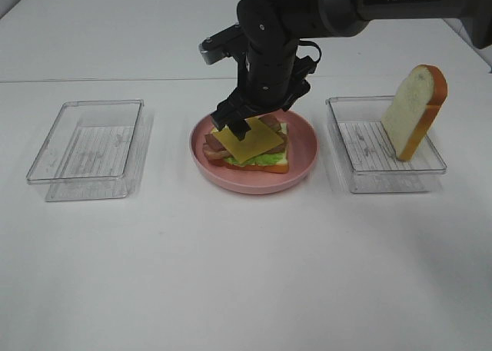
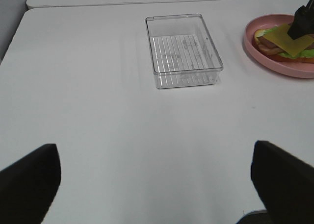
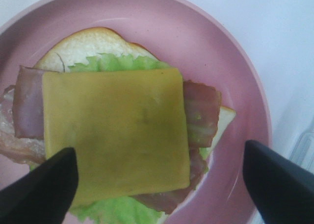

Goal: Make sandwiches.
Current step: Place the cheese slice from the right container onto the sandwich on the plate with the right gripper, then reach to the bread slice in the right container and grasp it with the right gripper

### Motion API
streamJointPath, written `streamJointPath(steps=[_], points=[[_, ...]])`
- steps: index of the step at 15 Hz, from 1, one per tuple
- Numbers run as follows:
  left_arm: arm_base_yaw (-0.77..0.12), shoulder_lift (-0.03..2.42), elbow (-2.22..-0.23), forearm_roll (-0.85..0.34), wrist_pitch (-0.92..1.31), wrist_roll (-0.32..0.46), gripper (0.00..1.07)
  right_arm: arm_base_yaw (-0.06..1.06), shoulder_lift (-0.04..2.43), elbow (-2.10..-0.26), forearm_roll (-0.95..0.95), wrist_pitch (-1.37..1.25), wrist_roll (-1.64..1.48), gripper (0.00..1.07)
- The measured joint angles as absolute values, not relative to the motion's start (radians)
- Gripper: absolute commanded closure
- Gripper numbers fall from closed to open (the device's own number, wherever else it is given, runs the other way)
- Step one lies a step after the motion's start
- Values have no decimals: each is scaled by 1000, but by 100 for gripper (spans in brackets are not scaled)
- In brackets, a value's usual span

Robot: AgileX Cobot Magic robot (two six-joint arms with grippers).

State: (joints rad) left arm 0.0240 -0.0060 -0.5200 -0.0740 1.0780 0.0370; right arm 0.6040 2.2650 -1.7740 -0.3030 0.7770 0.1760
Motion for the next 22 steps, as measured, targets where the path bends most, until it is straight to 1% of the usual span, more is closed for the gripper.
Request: streamJointPath(steps=[5,7,9,11,12,13,14,15,16,17,18,20,22], points=[[24,-6,-520,-74,1078,37,6,604,2180,-1776,-335,833,176,9],[24,-6,-520,-74,1078,37,6,600,2123,-1814,-384,910,176,9],[24,-6,-520,-74,1078,37,6,581,2104,-1868,-393,981,168,9],[24,-6,-520,-74,1078,37,6,520,2076,-1941,-386,1059,141,9],[24,-6,-520,-74,1078,37,6,500,2070,-1952,-375,1067,136,9],[24,-6,-520,-74,1078,37,6,457,2061,-1963,-354,1076,120,9],[24,-6,-520,-74,1078,37,6,411,2053,-1967,-325,1088,107,9],[24,-6,-520,-74,1078,37,6,334,2052,-1967,-282,1110,88,9],[24,-6,-520,-74,1078,37,6,281,2052,-1967,-257,1124,84,9],[24,-6,-520,-74,1078,37,6,255,2052,-1967,-245,1129,77,9],[24,-6,-520,-74,1078,37,6,190,2052,-1967,-216,1145,62,9],[24,-6,-520,-74,1078,37,6,124,2052,-1967,-163,1150,45,9],[24,-6,-520,-74,1078,37,6,84,2059,-1967,-131,1155,36,9]])
